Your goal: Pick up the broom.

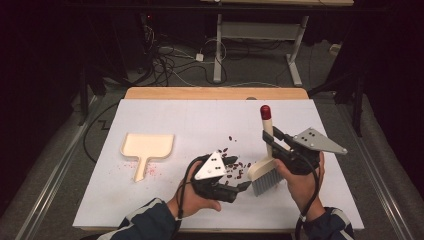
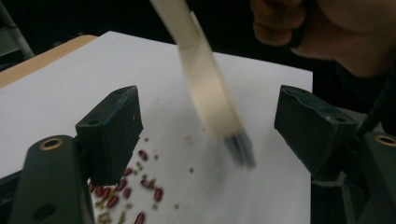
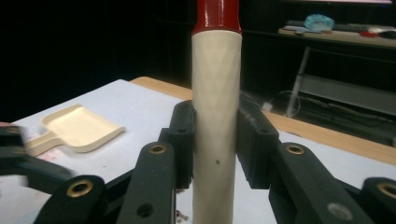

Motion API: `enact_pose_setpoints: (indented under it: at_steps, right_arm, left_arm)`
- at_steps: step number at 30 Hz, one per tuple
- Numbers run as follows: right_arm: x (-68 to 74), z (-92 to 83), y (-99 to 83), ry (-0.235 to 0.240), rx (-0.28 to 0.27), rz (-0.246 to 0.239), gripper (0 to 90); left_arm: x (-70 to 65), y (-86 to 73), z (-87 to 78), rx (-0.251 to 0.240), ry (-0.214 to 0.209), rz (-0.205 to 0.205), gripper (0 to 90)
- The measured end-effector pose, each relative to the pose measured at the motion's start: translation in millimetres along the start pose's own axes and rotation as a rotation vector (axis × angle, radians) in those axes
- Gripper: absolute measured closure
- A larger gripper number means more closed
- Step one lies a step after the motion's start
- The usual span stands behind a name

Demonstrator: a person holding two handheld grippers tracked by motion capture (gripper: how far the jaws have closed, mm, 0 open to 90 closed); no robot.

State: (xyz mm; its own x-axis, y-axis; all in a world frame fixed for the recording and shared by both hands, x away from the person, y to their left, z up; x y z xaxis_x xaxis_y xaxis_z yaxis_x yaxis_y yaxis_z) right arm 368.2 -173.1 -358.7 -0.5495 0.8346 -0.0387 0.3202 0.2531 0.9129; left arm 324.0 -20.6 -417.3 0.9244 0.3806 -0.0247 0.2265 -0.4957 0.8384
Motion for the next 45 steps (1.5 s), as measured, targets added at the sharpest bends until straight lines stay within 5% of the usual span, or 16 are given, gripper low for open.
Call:
enact_pose_setpoints:
  at_steps: [8, 16, 19, 22, 25, 31, 36, 39, 44, 45]
  right_arm:
    - [33.2, -2.1, 3.9, 0.035, -0.039, -0.071, 70.0]
    - [45.2, -7.2, 6.5, 0.058, -0.066, -0.090, 69.8]
    - [46.2, -8.7, 6.4, 0.079, -0.068, -0.099, 69.6]
    - [46.6, -9.9, 5.9, 0.137, -0.060, -0.121, 67.9]
    - [45.7, -13.4, 5.8, 0.226, -0.037, -0.172, 58.6]
    - [49.9, -8.8, -7.8, 0.427, 0.090, -0.339, 46.3]
    - [58.8, 7.5, -34.6, 0.515, 0.240, -0.456, 42.1]
    - [64.9, 19.2, -47.6, 0.524, 0.313, -0.503, 38.3]
    - [83.1, 27.4, -58.6, 0.602, 0.369, -0.565, 46.6]
    - [90.9, 30.6, -66.9, 0.649, 0.400, -0.593, 55.3]
  left_arm:
    - [6.8, 0.4, 23.7, 0.010, -0.027, -0.064, 37.1]
    - [11.1, -5.9, 19.2, 0.040, -0.045, -0.012, 60.2]
    - [15.1, -7.3, 15.2, 0.068, -0.067, -0.008, 62.5]
    - [17.1, -9.6, 10.0, 0.096, -0.081, 0.014, 63.6]
    - [20.7, -16.0, -6.8, 0.157, -0.078, 0.106, 65.3]
    - [22.6, -35.7, -27.9, 0.247, -0.077, 0.202, 65.7]
    - [24.9, -47.8, -46.1, 0.232, -0.096, 0.196, 65.7]
    - [20.5, -53.8, -54.1, 0.237, -0.134, 0.224, 65.7]
    - [15.7, -58.2, -55.7, 0.245, -0.167, 0.248, 65.7]
    - [12.8, -58.0, -55.9, 0.235, -0.187, 0.266, 65.6]
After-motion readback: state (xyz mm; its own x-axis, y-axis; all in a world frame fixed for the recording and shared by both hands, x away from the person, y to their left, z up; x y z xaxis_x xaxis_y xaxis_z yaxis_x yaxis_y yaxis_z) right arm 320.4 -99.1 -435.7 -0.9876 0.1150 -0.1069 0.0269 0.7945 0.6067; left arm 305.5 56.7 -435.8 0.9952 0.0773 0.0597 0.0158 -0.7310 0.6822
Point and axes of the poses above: each handheld gripper's, and its own axes: z roughly forward along the jaws, y roughly out of its top, x roughly to its left, the point moved 6 cm from there along z, roughly forward along the jaws, and after that the axes turned 10 degrees about x, right-handed, at the moved point
